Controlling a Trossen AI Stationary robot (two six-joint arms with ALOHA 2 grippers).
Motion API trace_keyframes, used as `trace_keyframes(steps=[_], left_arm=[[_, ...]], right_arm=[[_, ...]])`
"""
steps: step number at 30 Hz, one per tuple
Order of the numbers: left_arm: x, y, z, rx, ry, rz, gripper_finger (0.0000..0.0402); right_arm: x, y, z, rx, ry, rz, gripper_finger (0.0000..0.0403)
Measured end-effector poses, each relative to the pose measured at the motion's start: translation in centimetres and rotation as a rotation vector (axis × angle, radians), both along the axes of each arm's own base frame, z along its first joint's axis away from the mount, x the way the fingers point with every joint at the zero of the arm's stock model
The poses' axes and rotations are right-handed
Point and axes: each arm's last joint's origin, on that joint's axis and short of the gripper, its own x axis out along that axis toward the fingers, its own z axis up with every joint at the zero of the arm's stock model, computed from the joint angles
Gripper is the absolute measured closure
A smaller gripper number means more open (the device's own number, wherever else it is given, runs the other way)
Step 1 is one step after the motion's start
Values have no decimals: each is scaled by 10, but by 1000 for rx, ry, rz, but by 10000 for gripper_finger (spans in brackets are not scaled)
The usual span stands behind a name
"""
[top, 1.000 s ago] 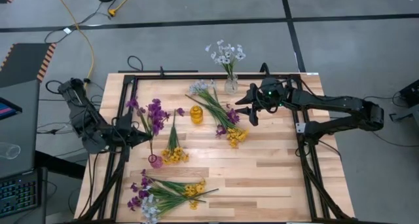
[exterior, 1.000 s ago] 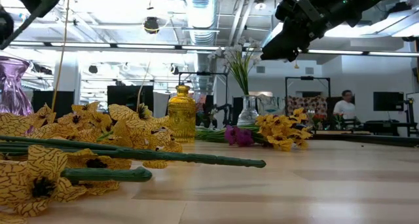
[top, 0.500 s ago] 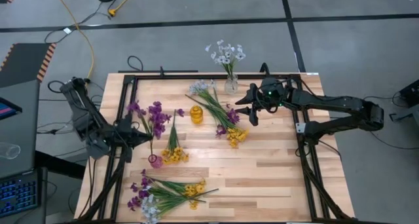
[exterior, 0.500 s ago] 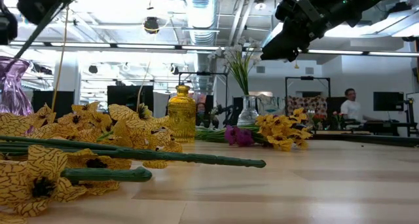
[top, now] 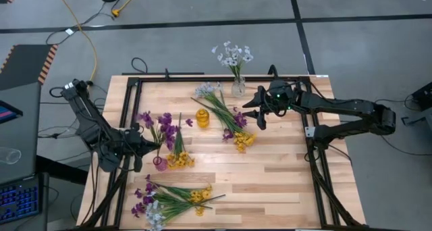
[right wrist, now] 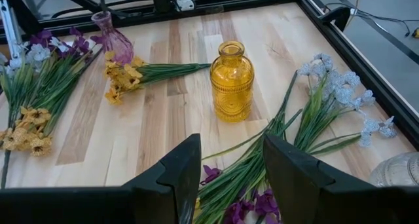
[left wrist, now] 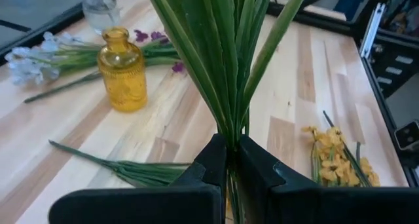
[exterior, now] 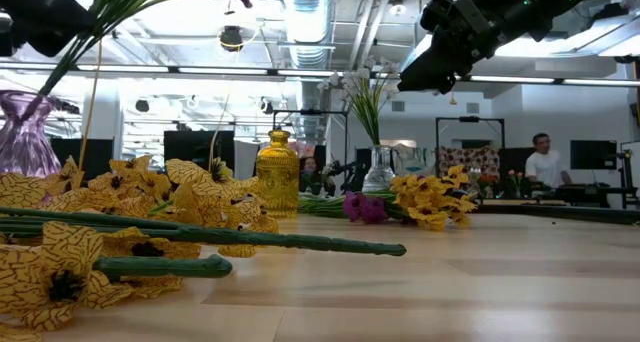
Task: Sort flowers into vase by color
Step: Put the top left violet flowers into the violet vase
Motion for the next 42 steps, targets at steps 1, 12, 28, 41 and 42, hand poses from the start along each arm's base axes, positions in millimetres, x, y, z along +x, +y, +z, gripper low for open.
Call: trace_keyframes(steps=[1,12,28,41,42], left_arm=[[0,-1,-1,-6,7,-4,393],[0,-5,-4,-50,86,-85,392],[0,-5,-4,-12,117,-143,392],[0,-5,-5,-19,130,-152,309],[-1,-5,-5,-18,138,-166,304]], right_arm=[[0,0,0,0,0,0,211],[0,0,0,0,0,0,211],[0,0,0,0,0,0,211],[0,0,0,0,0,0,211],[0,0,0,0,0,0,211]])
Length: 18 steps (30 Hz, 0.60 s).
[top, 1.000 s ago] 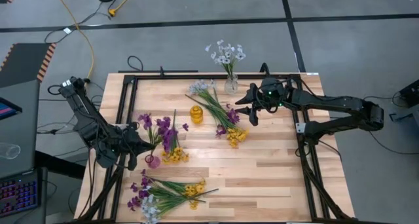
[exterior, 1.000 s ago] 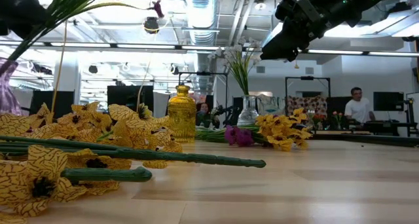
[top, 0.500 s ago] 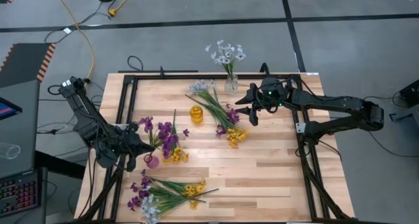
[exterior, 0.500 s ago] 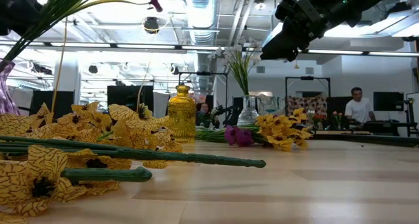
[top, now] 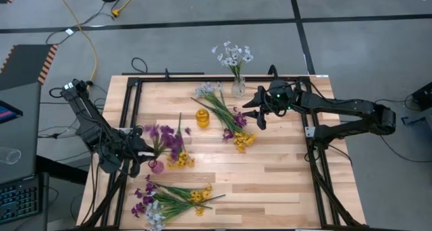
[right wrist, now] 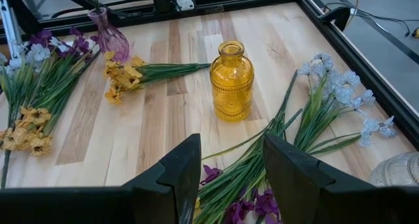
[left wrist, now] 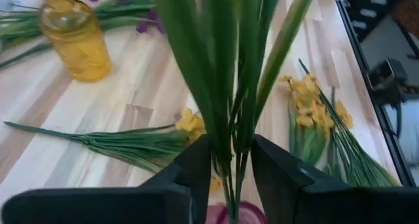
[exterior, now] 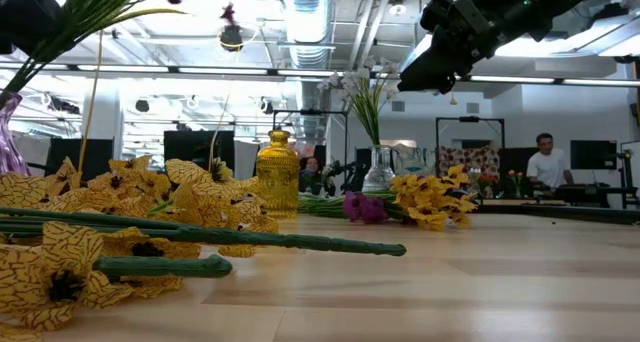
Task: Sort flowers into vase by color
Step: Put the top left violet flowers into the violet vase
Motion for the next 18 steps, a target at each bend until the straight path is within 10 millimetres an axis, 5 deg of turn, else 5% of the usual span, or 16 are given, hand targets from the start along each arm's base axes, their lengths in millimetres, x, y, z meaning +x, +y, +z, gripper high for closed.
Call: trace_keyframes(steps=[18], left_arm=[[-3,-2,8,-84,83,-72,292]], right_arm=[[0,0,0,0,0,0,211]])
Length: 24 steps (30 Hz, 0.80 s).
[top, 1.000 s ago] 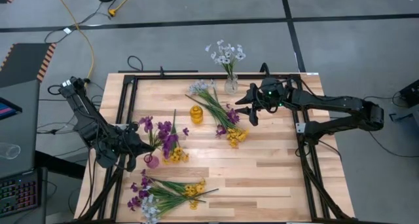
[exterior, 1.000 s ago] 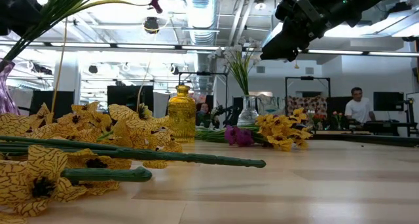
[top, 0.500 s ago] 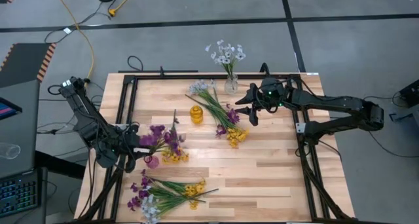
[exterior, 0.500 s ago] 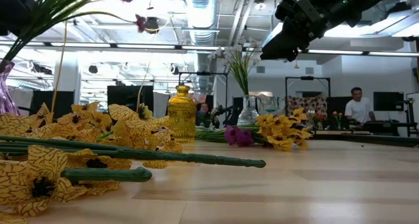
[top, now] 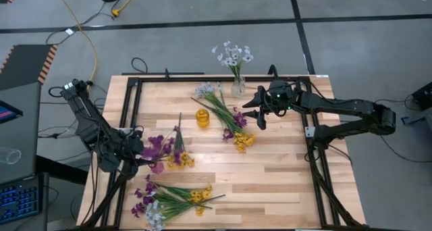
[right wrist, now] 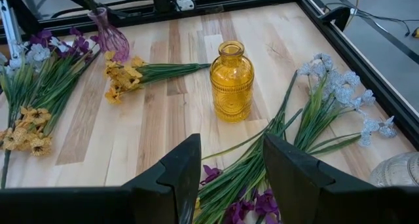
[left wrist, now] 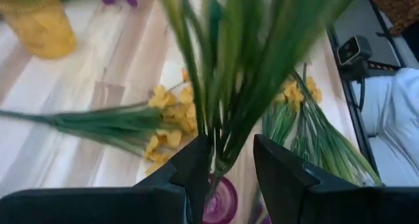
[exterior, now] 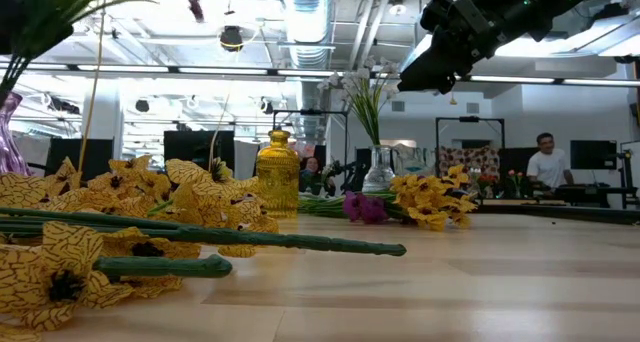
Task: Sort flowers into vase by color
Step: Put the top left violet flowers into the violet vase, then put the top left yellow flowers into the yellow vase
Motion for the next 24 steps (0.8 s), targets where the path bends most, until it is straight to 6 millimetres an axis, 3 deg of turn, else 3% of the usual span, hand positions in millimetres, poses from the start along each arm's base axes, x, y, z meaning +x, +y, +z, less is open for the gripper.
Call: trace_keyframes(steps=[6,24], left_arm=[[-4,5,-3,1,43,34,292],[-25,32,12,-147,-51,10,292]], right_arm=[[0,0,0,0,0,0,211],[0,0,0,0,-1,0,211]])
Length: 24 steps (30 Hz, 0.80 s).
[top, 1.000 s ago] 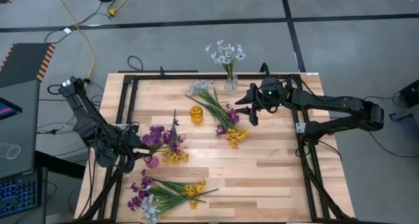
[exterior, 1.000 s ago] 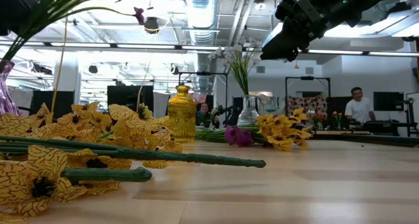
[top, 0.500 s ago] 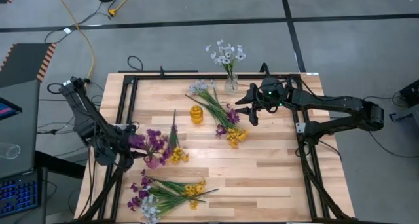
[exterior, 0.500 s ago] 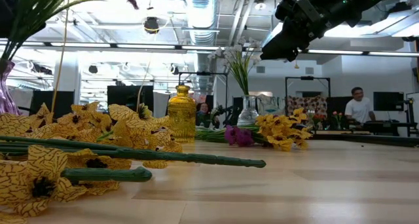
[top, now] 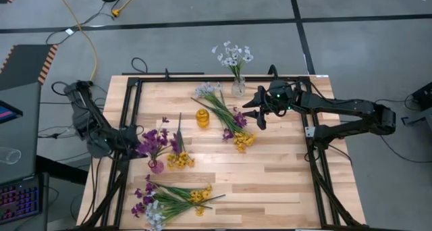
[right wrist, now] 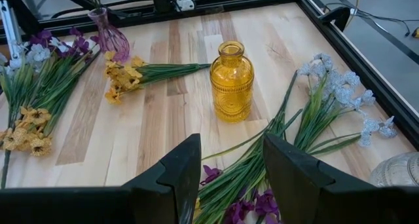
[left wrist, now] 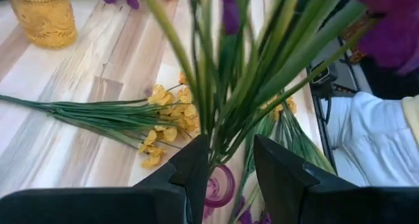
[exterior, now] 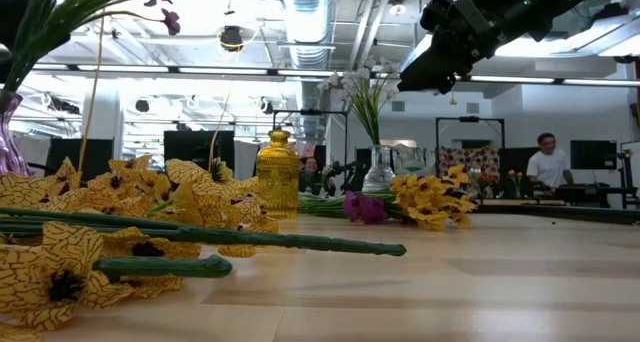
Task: Sort flowers into vase by color
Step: Put the top left yellow flowers into the yellow vase
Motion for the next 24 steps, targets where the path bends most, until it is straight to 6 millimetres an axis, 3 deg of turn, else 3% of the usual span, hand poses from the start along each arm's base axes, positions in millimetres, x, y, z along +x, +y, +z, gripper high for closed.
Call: trace_keyframes(steps=[13,24], left_arm=[[-10,18,6,-53,-119,98,292],[-21,38,12,-252,-247,321,292]], right_arm=[[0,0,0,0,0,0,211],[0,0,0,-1,0,0,211]])
